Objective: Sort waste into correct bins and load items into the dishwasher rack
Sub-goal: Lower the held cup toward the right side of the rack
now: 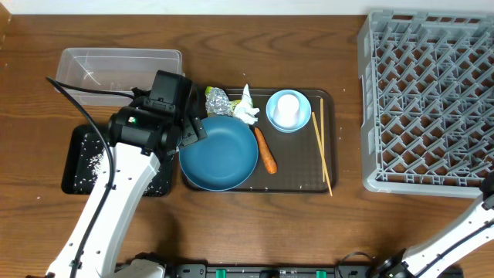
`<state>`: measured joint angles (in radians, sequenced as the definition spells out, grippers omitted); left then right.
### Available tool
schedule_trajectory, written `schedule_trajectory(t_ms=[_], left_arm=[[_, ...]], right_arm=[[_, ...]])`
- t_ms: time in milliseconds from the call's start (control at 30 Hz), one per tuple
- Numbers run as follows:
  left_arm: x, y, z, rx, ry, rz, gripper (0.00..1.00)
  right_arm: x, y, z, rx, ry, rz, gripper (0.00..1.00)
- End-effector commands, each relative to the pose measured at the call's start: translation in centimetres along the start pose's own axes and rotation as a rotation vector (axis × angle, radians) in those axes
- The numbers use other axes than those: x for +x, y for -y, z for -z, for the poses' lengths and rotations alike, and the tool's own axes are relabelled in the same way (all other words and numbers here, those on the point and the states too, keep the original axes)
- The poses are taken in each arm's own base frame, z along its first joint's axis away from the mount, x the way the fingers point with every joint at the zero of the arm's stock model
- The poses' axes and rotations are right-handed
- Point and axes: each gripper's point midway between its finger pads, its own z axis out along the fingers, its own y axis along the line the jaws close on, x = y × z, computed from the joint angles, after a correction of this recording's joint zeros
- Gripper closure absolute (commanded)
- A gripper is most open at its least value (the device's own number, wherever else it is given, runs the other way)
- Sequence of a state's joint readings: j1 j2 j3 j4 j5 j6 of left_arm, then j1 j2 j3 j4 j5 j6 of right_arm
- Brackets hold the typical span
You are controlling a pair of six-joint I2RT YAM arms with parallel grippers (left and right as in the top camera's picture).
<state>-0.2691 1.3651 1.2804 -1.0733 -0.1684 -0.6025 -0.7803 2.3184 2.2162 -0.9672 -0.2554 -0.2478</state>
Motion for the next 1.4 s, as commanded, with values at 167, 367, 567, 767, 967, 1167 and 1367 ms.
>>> schedule_trajectory(t_ms=[167,367,567,767,967,1167,1367], left_arm=[[-0.4,-0.4,0.2,-0.014,0.017,0.004,0.02],[-0.4,-0.4,0.2,-0.014,0.018,0.004,0.02],[-0.4,-0.4,0.2,-0.014,0.017,0.004,0.02],[-0.4,-0.4,0.2,-0.014,0.017,0.004,0.02],[-0.4,-0.4,0.2,-0.014,0.017,0.004,0.02],[-0.4,-0.4,0.2,-0.014,0.017,0.004,0.02],[-0.4,-0.4,0.2,-0.014,0.017,0.004,0.02]], right_arm=[[-0.1,-1.0,0.3,0.025,-0.018,-0.007,0.3],[0.2,-2.4,0.3,0.009,-0.042,-0.017,0.48],[0.0,-3.6,1.0,0.002,-0.041,-0.056,0.7],[-1.1,-4.9,3.8,-0.043,0.005,-0.104,0.99],[-3.0,-10.5,7.8,-0.378,0.098,-0.091,0.99],[-3.2,-15.9,11.1,-0.733,0.115,-0.086,0.99],[-1.2,-18.6,12.3,-0.858,0.062,-0.038,0.99]])
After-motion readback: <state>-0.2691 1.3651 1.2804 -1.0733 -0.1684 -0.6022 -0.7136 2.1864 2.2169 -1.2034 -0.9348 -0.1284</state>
